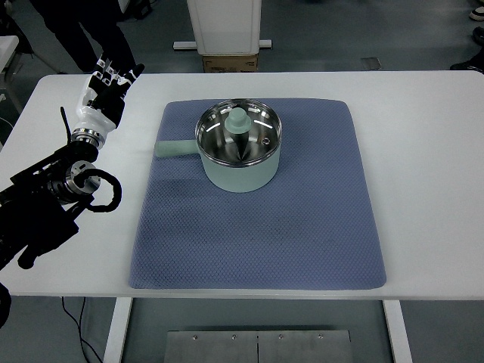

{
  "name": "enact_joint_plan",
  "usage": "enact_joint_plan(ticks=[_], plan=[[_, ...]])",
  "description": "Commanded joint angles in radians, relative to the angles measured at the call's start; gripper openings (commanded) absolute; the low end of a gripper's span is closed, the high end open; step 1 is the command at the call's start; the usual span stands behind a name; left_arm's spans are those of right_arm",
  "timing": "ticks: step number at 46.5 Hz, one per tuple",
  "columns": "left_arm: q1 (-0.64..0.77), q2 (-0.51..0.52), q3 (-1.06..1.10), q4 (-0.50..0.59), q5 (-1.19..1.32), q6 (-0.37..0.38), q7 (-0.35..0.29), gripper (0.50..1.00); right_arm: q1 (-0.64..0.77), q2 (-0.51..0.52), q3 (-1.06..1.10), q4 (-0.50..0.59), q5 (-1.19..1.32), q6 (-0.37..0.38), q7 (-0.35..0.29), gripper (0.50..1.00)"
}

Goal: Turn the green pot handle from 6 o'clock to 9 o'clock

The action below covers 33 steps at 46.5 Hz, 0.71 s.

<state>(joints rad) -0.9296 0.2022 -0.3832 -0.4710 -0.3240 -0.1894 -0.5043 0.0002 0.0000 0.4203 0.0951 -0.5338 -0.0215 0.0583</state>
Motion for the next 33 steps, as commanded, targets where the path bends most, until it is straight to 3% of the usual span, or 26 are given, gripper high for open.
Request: enact_joint_plan(ticks=[1,11,19,33], plan=[[-0.002,-0.004,0.001,0.002,0.002,-0.01,0.003,1.0,0.0,0.0,0.0,0.0,0.0,0.0,0.0,1.0],[-0.002,-0.041,-0.002,0.049,0.002,-0.067,0.004,1.0,0.0,0.0,-0.002,0.0,-0.002,0.0,0.0,1.0],[0.0,-0.061,-0.003,0.106,0.0,-0.071,0.004,1.0,0.0,0.0,-0.002,0.0,-0.002,0.0,0.0,1.0],[0.001,-0.067,-0.005,0.112,-0.004,-0.074,0.004,1.0,0.0,0.0,-0.002,0.002,-0.002,0.0,-0.002,1.0]])
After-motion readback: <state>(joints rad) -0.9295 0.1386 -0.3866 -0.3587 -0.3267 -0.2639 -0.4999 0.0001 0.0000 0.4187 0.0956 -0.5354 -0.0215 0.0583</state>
